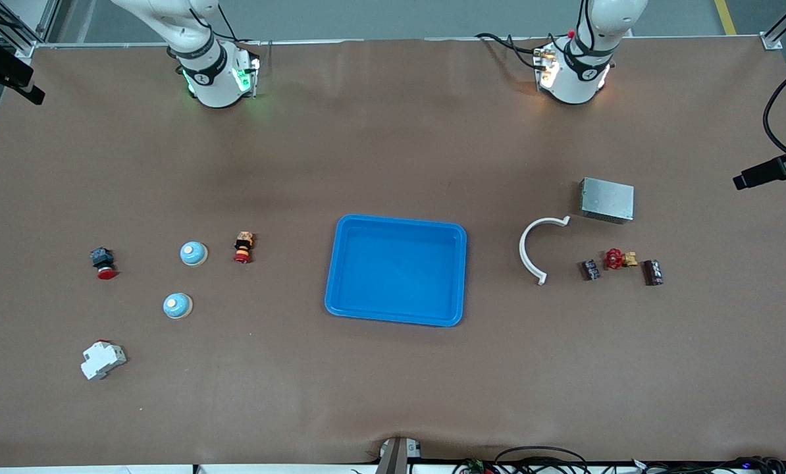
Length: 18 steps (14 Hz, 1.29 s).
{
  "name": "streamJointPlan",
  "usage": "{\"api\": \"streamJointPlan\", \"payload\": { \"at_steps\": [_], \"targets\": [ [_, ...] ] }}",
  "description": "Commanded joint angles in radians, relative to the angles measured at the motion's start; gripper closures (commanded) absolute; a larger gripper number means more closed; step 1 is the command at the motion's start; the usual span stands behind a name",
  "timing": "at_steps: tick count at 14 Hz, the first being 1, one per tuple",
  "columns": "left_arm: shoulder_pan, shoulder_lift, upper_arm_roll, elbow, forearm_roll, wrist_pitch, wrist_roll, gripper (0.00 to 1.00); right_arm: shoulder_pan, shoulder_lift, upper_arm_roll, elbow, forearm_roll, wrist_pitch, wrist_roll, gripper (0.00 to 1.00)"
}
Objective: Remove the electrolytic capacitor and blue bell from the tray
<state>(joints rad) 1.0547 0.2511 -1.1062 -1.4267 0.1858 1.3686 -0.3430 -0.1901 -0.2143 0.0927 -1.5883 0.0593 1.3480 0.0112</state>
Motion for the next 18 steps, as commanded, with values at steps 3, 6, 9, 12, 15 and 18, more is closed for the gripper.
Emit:
{"api": "streamJointPlan", "payload": {
  "at_steps": [3,6,9,12,15,18],
  "targets": [
    [-0.274,-0.093,0.318,-0.011,-0.057,0.012,0.041,0.0,-0.008,-0.005,0.012,0.011,0.014,-0.012,0.015,0.0],
    [-0.517,-0.125,0.587,-0.014,-0.103,0.012,0.045,0.0,-0.008,-0.002,0.012,0.011,0.014,-0.003,0.015,0.0],
    [-0.692,-0.139,0.757,-0.018,-0.108,0.01,0.045,0.0,-0.008,0.0,0.012,0.011,0.01,0.01,0.006,0.0],
    [-0.87,-0.139,0.946,-0.018,-0.109,0.009,0.045,0.0,-0.011,0.001,0.01,0.019,0.007,0.011,0.0,0.0],
    [-0.959,-0.139,1.029,-0.018,-0.109,0.004,0.045,0.0,0.081,0.001,-0.054,0.027,-0.01,0.014,0.004,0.0],
    [-1.054,-0.141,1.126,-0.018,-0.132,-0.009,0.044,0.0,0.193,0.003,-0.174,0.027,-0.016,0.016,0.004,0.0]
  ]
}}
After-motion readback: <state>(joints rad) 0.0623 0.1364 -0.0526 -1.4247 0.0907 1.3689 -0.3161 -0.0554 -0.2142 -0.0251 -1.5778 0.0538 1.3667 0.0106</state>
